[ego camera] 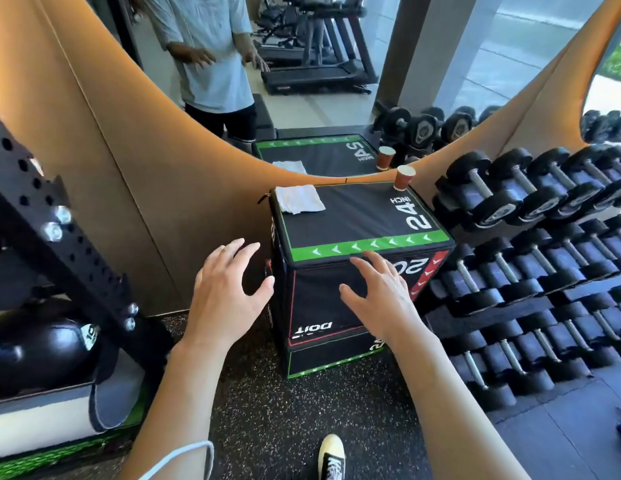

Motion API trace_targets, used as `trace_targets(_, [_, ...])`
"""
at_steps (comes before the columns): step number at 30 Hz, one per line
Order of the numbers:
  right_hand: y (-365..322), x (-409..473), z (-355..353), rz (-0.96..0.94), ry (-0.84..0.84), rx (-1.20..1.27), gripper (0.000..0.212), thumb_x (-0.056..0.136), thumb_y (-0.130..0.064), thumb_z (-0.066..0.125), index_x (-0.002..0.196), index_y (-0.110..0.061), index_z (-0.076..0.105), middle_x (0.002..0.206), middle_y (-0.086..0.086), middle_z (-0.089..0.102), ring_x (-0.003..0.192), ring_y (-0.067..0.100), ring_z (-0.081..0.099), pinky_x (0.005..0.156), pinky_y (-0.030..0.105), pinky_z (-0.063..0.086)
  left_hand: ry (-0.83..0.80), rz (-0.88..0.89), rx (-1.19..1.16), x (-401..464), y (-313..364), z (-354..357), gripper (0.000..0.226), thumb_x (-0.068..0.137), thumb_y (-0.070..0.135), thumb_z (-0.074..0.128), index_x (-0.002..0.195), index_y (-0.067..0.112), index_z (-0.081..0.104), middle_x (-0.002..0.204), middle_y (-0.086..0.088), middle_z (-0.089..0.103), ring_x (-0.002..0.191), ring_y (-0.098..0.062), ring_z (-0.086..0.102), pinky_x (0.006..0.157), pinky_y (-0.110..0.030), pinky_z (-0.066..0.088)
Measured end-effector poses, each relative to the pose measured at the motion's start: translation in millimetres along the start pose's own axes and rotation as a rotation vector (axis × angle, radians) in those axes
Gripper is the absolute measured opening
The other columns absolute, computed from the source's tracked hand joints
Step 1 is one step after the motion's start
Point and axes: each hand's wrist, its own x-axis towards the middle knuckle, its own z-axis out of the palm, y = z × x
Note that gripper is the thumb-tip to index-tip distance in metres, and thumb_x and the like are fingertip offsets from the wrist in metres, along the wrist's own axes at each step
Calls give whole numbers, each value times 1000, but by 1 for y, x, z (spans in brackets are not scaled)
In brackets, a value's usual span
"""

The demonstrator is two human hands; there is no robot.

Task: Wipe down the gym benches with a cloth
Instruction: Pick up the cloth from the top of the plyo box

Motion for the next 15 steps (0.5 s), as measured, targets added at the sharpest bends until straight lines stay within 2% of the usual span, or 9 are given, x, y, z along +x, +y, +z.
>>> trace_targets(9, [48, 117, -6, -80, -39, 59, 64, 96, -56, 57, 154, -30, 45, 166, -7, 28, 154, 18, 22, 123, 48, 25, 9, -47, 59, 91, 29, 48, 61, 97, 48, 63, 153, 31, 49, 162, 7, 42, 153, -18, 30, 125, -50, 32])
trace_targets(15, [81, 178, -4, -117, -80, 83, 65, 96, -55, 58, 155, -30, 44, 167, -8, 28, 154, 18, 21, 120, 48, 26, -5, -43, 115, 140, 49, 79, 61, 97, 46, 65, 153, 28, 51, 161, 3, 44, 152, -22, 33, 124, -50, 32])
